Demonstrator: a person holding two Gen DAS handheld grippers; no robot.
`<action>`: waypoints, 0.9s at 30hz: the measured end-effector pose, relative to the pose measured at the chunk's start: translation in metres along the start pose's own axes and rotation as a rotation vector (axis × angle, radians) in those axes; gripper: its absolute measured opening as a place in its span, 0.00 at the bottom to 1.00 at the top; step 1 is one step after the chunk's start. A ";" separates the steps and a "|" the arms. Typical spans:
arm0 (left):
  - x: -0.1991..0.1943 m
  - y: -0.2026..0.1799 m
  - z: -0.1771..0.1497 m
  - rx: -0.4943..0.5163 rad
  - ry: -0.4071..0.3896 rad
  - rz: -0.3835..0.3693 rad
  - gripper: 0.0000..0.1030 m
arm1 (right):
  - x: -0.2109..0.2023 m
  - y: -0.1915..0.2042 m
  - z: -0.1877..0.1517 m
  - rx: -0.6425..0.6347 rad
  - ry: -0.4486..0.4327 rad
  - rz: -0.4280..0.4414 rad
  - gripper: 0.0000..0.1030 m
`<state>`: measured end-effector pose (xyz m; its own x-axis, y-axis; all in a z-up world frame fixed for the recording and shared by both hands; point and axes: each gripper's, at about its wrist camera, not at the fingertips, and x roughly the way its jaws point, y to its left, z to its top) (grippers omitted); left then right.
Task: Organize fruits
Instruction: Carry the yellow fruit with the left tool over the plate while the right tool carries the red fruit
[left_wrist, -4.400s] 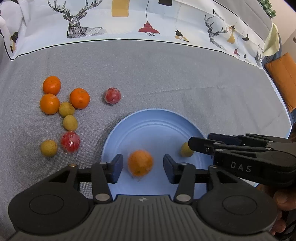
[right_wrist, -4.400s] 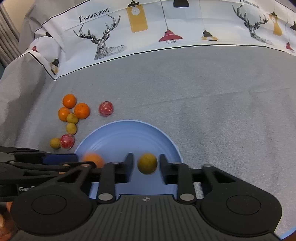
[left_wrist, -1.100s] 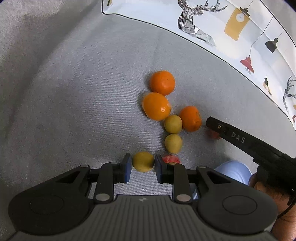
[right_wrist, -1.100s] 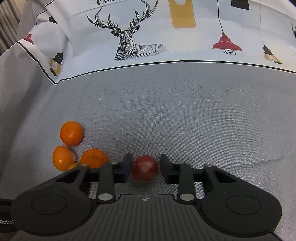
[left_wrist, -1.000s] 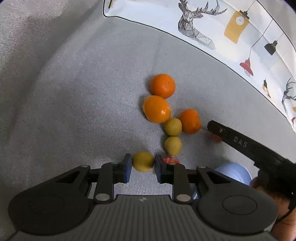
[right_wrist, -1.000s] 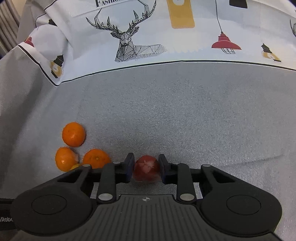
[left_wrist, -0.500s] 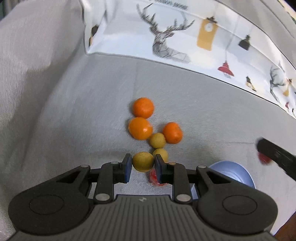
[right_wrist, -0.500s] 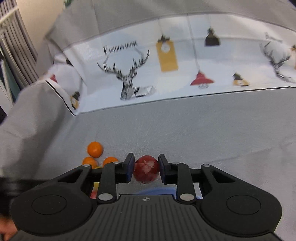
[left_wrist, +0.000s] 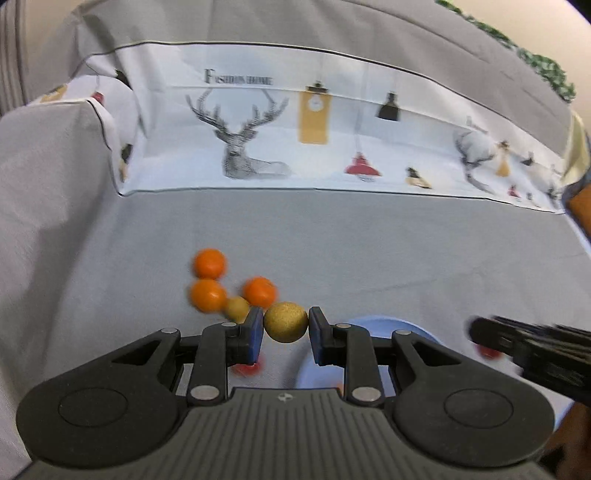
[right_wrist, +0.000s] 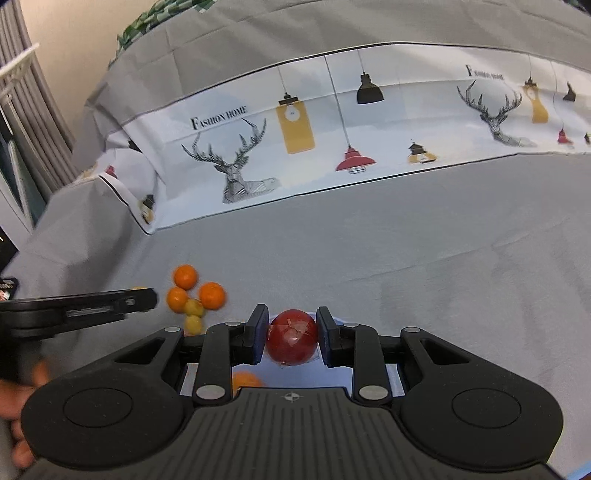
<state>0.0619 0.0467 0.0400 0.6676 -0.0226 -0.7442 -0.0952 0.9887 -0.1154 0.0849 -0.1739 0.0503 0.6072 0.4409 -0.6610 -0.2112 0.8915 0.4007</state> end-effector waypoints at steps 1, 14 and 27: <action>-0.002 -0.004 -0.003 0.009 0.003 -0.012 0.28 | 0.001 -0.002 -0.001 0.003 0.004 -0.003 0.29; 0.030 -0.001 -0.008 0.013 0.126 -0.023 0.28 | 0.021 -0.011 0.002 0.029 0.037 -0.019 0.29; 0.037 -0.030 -0.016 0.136 0.135 -0.090 0.28 | 0.031 -0.012 0.000 0.023 0.066 -0.018 0.29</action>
<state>0.0776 0.0135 0.0048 0.5629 -0.1224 -0.8174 0.0668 0.9925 -0.1025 0.1056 -0.1709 0.0252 0.5585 0.4318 -0.7083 -0.1829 0.8969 0.4026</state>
